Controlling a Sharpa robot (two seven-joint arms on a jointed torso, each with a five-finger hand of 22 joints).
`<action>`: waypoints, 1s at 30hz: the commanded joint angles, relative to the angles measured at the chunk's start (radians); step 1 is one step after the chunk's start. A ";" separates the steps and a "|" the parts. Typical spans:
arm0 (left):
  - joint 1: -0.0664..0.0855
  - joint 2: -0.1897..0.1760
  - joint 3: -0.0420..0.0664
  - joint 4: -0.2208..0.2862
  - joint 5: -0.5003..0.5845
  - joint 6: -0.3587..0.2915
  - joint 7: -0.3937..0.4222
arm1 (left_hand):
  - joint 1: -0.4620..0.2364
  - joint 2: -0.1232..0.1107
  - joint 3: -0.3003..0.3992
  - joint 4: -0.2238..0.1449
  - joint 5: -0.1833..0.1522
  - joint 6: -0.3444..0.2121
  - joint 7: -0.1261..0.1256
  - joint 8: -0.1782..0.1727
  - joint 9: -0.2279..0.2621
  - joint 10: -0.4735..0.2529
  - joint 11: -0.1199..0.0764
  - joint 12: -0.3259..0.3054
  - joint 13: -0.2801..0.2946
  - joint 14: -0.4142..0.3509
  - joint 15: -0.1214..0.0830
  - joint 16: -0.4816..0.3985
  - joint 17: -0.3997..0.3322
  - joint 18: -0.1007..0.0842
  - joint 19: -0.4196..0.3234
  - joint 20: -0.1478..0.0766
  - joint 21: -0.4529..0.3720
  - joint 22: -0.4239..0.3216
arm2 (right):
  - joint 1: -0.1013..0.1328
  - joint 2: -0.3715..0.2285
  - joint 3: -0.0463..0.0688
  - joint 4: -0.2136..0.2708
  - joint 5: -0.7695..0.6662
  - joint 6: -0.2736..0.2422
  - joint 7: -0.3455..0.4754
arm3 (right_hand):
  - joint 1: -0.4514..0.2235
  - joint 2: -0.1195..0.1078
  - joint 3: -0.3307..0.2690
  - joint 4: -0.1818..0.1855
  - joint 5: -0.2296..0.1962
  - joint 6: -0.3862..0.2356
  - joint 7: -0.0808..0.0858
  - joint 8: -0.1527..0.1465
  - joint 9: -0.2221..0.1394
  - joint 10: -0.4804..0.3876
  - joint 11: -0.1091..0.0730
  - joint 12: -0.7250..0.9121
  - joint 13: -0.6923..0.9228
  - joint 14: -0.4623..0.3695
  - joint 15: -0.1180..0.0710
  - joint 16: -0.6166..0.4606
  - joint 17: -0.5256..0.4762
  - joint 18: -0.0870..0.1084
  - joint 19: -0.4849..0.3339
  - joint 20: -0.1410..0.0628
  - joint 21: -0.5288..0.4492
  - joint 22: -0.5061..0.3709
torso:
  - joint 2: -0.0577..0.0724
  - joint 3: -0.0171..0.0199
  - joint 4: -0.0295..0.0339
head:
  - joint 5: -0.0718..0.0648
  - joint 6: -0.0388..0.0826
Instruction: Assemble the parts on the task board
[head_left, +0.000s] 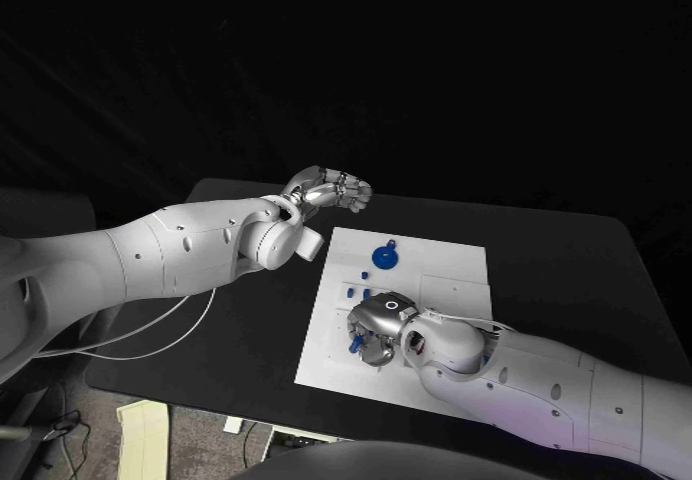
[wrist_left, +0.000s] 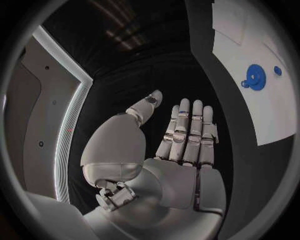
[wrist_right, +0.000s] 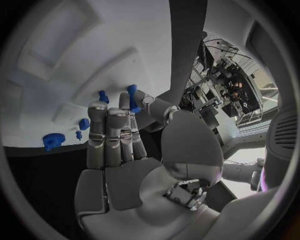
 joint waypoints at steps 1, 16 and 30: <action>0.001 0.002 0.001 0.002 0.004 0.013 0.006 | -0.005 0.003 -0.003 0.005 0.000 -0.004 0.005 0.005 -0.001 0.001 0.004 -0.003 -0.001 0.007 0.002 -0.007 0.001 0.019 0.008 -0.002 -0.006 0.002 | -0.003 0.000 -0.002 0.002 -0.012 0.015 -0.003 | -0.002 0.008 0.002 -0.006 0.003 0.014 0.003 0.010 0.017 -0.005 -0.002 -0.002 0.002 0.004 -0.006 0.003 0.001 0.069 0.004 -0.002 0.005 0.019 | -0.001 -0.0006 0.0004 | 0.000 0.000; 0.001 0.003 0.001 0.002 0.004 0.013 0.006 | -0.004 0.002 -0.003 0.006 0.000 -0.004 0.005 0.005 -0.001 0.001 0.004 -0.003 -0.002 0.007 0.002 -0.008 0.002 0.019 0.008 -0.002 -0.007 0.002 | -0.006 0.022 -0.007 0.000 0.005 0.076 0.006 | -0.005 0.009 0.002 -0.009 0.004 0.014 0.003 0.009 0.017 -0.005 -0.002 -0.003 0.003 0.004 -0.006 0.004 0.002 0.069 0.004 -0.002 0.006 0.019 | 0.000 -0.0010 0.0004 | 0.000 -0.001; 0.001 0.006 0.001 -0.002 0.004 0.016 0.005 | -0.005 0.002 -0.003 0.007 0.000 -0.005 0.005 0.005 -0.002 0.001 0.004 -0.003 -0.002 0.007 0.002 -0.009 0.002 0.018 0.008 -0.002 -0.008 0.003 | -0.012 0.024 -0.010 -0.012 0.019 0.061 0.001 | -0.013 0.009 0.003 -0.013 0.008 0.010 0.005 0.004 0.015 -0.009 0.000 -0.007 0.006 0.002 -0.004 0.001 0.001 0.069 0.001 0.000 0.005 0.018 | -0.001 -0.0006 -0.0005 | 0.002 -0.003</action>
